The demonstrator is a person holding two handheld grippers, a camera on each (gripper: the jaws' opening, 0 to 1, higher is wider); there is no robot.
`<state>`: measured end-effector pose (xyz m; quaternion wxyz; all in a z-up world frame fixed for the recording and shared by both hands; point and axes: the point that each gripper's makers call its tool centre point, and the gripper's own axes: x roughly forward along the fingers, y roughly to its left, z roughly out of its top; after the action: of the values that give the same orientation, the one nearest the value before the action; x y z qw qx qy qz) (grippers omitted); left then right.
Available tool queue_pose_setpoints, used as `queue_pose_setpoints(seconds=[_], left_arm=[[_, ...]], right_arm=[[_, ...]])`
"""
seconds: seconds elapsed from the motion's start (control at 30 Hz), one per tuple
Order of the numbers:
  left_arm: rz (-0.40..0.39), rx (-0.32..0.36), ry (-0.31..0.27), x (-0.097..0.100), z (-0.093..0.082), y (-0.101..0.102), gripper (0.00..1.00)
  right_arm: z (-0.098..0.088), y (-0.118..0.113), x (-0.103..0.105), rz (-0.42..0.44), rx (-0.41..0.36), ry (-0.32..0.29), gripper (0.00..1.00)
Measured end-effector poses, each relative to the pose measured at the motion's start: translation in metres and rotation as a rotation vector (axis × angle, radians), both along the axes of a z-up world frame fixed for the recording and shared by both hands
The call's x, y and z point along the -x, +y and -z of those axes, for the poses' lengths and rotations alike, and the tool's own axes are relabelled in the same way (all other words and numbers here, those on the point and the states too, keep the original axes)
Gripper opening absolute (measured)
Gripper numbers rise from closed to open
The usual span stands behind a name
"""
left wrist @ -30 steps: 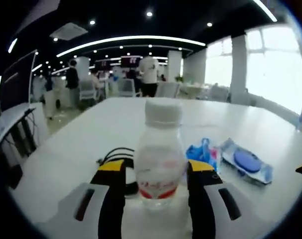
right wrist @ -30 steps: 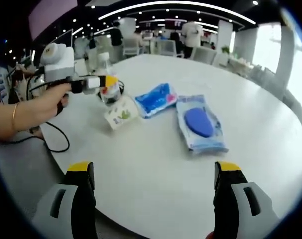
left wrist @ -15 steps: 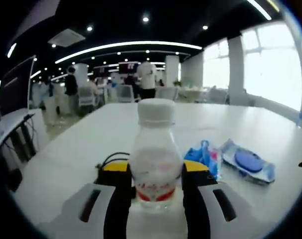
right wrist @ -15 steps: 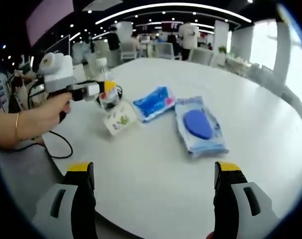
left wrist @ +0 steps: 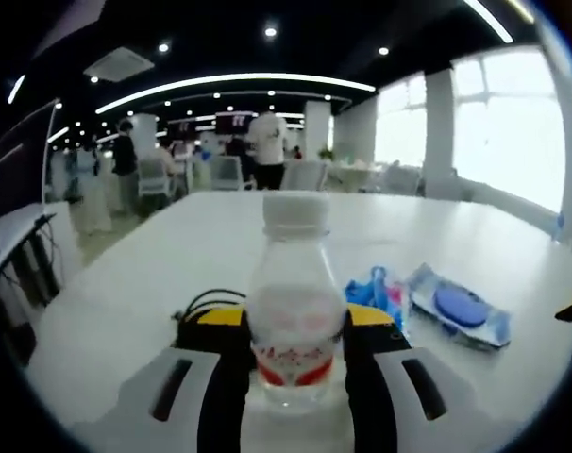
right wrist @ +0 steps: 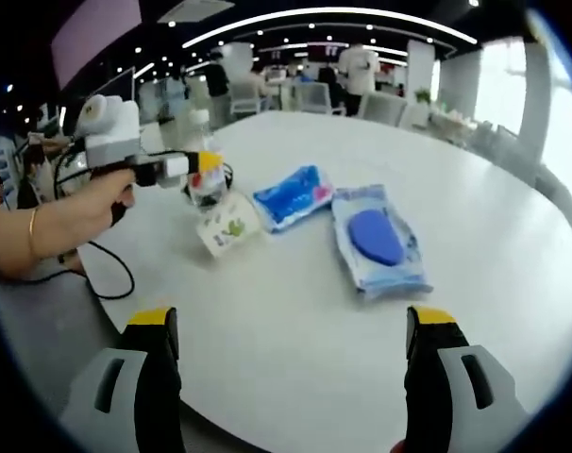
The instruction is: Arrange the tabletop items into an orderly group along one side of the table until the central work area is clear of visible clutter.
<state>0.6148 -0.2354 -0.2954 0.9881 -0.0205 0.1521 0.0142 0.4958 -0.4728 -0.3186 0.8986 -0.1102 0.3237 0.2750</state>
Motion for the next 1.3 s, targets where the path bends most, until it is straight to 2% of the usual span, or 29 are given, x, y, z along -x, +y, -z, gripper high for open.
queue_pose_setpoints(seconds=[0.5,0.63,0.73,1.13,1.3], left_arm=[[-0.021,-0.012,-0.04,-0.002,-0.024,0.021,0.35],[-0.021,-0.021,-0.042,-0.005,-0.028,0.028,0.35],[-0.019,-0.051,-0.053,-0.008,-0.034,0.036,0.35],[-0.059,-0.032,-0.057,-0.021,-0.046,0.081,0.35],[-0.057,-0.047,-0.062,-0.029,-0.054,0.094,0.35]], right_arm=[[-0.002,0.007,0.003,-0.037,-0.005,-0.006,1.0],[-0.006,0.016,0.006,-0.064,-0.055,-0.005,1.0],[-0.005,0.019,0.007,-0.081,-0.045,-0.007,1.0],[0.0,0.018,0.009,-0.088,-0.017,0.009,1.0],[0.003,0.017,0.009,-0.087,-0.011,0.017,1.0]])
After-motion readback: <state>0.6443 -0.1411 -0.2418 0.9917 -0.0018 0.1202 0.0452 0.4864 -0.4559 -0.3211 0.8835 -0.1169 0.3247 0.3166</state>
